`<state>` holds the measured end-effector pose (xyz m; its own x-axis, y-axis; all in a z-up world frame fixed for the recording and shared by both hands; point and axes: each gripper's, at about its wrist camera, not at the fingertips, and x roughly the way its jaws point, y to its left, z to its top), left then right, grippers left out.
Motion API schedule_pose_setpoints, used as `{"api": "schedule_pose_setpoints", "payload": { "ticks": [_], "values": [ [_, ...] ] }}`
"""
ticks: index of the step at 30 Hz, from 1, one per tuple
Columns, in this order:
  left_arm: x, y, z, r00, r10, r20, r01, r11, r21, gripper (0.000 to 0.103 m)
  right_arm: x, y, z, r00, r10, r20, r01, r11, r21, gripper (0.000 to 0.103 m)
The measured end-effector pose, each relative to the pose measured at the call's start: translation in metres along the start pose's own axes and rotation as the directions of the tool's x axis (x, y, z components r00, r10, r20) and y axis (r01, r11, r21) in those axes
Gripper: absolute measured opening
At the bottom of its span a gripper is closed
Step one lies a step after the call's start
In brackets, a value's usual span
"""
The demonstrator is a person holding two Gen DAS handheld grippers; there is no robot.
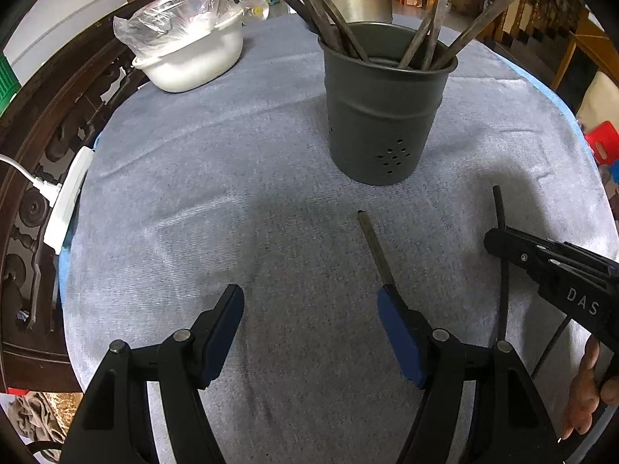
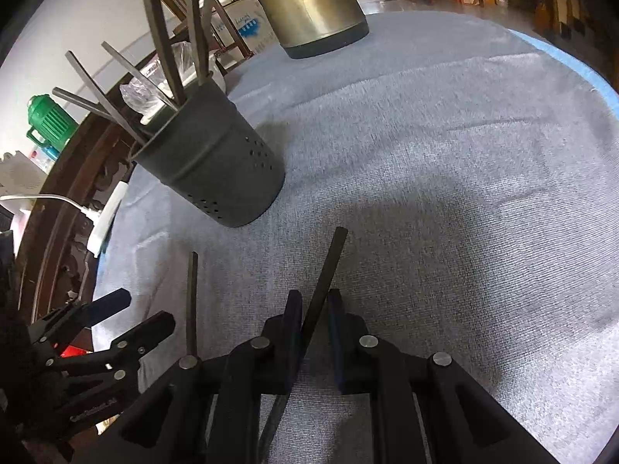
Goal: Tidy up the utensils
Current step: 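Close the left tool on its utensil while the right tool lifts its own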
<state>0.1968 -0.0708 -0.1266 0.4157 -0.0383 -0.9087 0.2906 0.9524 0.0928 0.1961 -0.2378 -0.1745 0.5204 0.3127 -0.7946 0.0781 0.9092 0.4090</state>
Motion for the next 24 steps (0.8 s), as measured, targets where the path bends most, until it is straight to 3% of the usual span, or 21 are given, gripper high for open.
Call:
{"api": "schedule_pose_setpoints", "payload": {
  "ticks": [11,24],
  "values": [
    [0.023,0.005,0.016,0.995,-0.076,-0.056,0.073,0.996,-0.055,0.072,-0.002,-0.004,-0.005,1.0,0.026,0.014,-0.026,1.0,-0.015,0.015],
    [0.026,-0.002,0.033,0.988,-0.144,-0.059,0.14,0.988,-0.072,0.072,-0.007,-0.01,-0.008,0.999,0.048,0.023,-0.047,0.999,-0.008,0.015]
  ]
}}
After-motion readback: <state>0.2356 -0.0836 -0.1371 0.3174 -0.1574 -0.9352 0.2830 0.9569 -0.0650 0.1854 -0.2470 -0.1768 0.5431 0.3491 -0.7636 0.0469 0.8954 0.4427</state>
